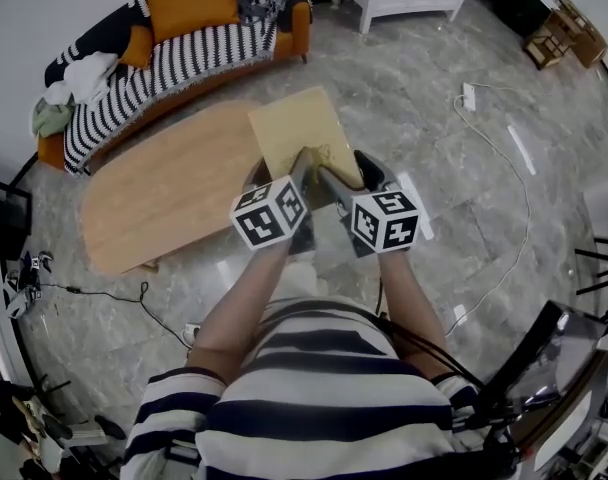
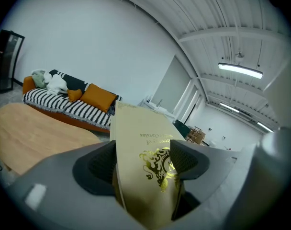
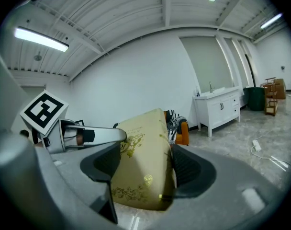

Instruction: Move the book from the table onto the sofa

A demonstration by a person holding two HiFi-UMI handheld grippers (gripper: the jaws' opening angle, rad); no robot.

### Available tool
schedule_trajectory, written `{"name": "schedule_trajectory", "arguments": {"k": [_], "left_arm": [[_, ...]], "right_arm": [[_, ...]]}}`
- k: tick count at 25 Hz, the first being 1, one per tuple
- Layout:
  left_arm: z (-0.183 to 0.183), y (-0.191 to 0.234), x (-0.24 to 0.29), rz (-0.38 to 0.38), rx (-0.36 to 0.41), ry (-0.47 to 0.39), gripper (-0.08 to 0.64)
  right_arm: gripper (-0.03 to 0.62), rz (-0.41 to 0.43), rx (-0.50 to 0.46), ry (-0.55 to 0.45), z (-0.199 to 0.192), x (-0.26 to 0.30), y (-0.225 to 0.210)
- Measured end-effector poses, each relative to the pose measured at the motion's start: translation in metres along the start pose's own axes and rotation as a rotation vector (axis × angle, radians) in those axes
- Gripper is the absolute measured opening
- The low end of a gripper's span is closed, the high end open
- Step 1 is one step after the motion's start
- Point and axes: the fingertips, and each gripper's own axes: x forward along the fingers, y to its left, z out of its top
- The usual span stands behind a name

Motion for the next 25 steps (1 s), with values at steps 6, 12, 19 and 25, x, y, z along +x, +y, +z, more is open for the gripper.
{"name": "schedule_trajectory", "arguments": {"k": [6, 12, 19, 25], "left_arm": [[0.003, -0.012, 0.010, -0.019, 0.014, 0.012, 0.347], [0.000, -0.012, 0.021, -0.027, 0.014, 0.026, 0.347], [0.008, -0.008, 0.042, -0.035, 0.005, 0.036, 0.347], [0.020, 0.006, 0.060, -0.024, -0.015, 0.036, 0.345]], "right_arm": [[0.336, -0.023, 0.013, -0.014, 0.007, -0.003, -0.012], [0.334, -0.037, 0.018, -0.009, 0.005, 0.002, -0.020], [0.333, -0.044, 0.020, 0.006, 0.013, 0.019, -0.031], [0.333, -0.038, 0.015, 0.024, 0.020, 0.045, -0.035]]}}
